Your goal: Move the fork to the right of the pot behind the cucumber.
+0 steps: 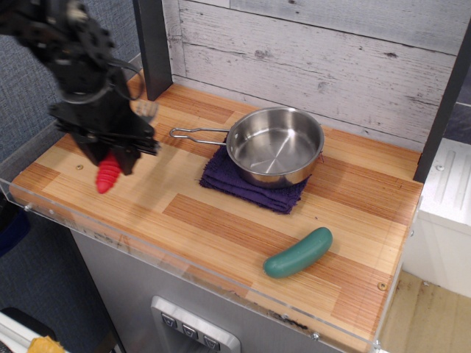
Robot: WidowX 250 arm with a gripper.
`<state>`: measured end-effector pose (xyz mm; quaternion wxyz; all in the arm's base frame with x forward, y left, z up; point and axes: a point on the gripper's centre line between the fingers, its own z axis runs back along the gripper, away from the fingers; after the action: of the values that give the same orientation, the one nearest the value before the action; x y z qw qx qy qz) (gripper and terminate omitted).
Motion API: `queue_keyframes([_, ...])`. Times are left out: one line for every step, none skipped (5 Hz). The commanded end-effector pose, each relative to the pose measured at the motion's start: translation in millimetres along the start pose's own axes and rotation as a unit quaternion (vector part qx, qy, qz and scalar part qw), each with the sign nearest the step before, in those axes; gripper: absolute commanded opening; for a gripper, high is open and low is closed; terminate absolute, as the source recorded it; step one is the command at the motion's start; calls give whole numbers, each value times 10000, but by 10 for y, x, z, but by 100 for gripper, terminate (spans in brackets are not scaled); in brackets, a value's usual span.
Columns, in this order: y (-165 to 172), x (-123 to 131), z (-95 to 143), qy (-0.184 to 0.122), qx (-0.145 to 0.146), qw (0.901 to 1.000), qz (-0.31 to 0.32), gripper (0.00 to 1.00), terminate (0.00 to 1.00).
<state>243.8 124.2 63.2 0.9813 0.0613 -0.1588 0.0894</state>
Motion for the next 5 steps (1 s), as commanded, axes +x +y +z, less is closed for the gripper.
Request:
queue_keyframes([-129,91,463,-689,-132,9963,-494,0,0])
queue_keyframes([-554,208,631,-967,-305,9892,-1061,0,0])
queue_keyframes([-1054,208,705,-1058,-488,9833,-1395,0,0])
queue_keyframes([-1506,212,732,-1144,-671,9778,-1620,0,0])
queue_keyframes([-1826,207,697,-1139,-748,9730,-1862,0,0])
